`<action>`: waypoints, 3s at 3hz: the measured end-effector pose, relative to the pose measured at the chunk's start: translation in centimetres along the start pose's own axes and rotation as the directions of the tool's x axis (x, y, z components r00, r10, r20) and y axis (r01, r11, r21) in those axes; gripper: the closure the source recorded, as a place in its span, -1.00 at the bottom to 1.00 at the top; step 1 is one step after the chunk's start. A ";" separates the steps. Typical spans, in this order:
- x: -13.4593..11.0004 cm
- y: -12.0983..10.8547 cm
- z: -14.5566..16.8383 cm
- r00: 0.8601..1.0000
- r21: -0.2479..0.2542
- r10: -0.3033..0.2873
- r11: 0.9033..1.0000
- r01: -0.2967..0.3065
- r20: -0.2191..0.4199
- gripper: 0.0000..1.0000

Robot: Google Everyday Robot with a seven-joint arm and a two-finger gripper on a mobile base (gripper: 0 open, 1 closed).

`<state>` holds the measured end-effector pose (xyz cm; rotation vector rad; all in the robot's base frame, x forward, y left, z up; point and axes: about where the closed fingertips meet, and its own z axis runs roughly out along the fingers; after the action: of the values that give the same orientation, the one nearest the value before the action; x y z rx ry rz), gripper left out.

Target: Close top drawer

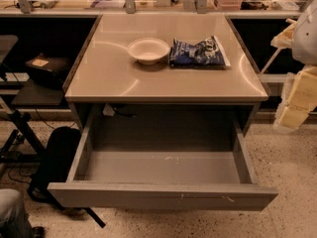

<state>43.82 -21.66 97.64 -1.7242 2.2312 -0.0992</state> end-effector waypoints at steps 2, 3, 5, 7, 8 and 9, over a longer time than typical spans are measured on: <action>0.9 1.2 0.4 1.000 0.011 0.019 1.000 -0.019 0.010 -1.00; 3.0 4.6 1.6 0.997 0.026 0.070 0.997 -0.070 0.026 -1.00; 7.1 11.6 7.6 0.990 -0.055 0.138 0.989 -0.138 -0.002 -1.00; 7.7 14.0 11.6 0.990 -0.119 0.138 0.984 -0.133 0.034 -1.00; 8.4 16.2 11.7 0.992 -0.134 0.111 0.986 -0.102 0.066 -1.00; 10.5 22.3 13.3 0.972 -0.175 0.170 0.974 -0.141 0.163 -1.00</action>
Offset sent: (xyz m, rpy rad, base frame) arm -0.0331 -0.0152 -0.0287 0.0352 -0.0103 -0.0493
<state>24.65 -23.84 77.34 -1.5576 2.2841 0.2689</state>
